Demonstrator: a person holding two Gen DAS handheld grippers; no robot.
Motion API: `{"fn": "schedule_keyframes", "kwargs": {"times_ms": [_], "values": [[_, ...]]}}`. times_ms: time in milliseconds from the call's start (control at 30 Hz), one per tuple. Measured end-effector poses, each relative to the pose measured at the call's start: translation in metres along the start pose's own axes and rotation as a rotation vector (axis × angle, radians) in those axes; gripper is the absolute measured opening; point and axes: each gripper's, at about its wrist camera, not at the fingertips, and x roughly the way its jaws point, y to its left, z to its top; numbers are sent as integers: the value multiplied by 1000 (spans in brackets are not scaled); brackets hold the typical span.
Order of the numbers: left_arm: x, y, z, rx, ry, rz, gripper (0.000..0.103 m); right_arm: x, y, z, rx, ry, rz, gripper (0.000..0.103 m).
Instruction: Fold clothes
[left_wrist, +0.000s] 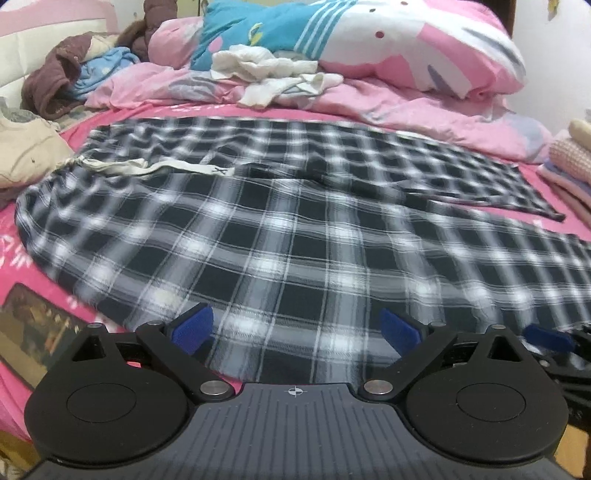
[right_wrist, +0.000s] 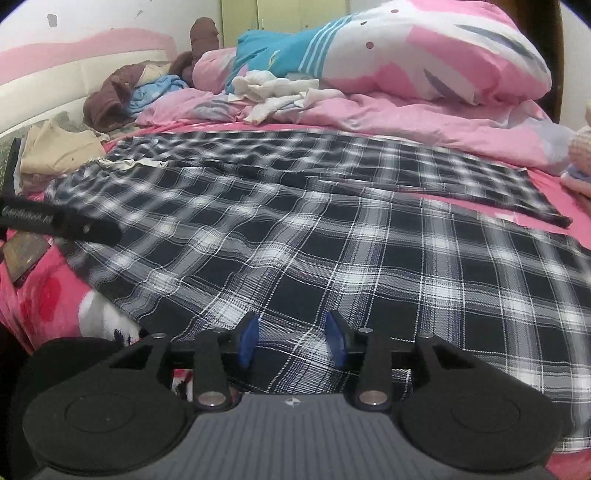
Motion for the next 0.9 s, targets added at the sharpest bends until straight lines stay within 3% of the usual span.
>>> {"fn": "schedule_keyframes", "kwargs": {"times_ms": [367, 900], "values": [[31, 2, -2, -17, 106, 58, 100, 1, -2, -5, -11, -17, 20, 47], [34, -3, 0, -9, 123, 81, 103, 1, 10, -7, -37, -18, 13, 56]]}}
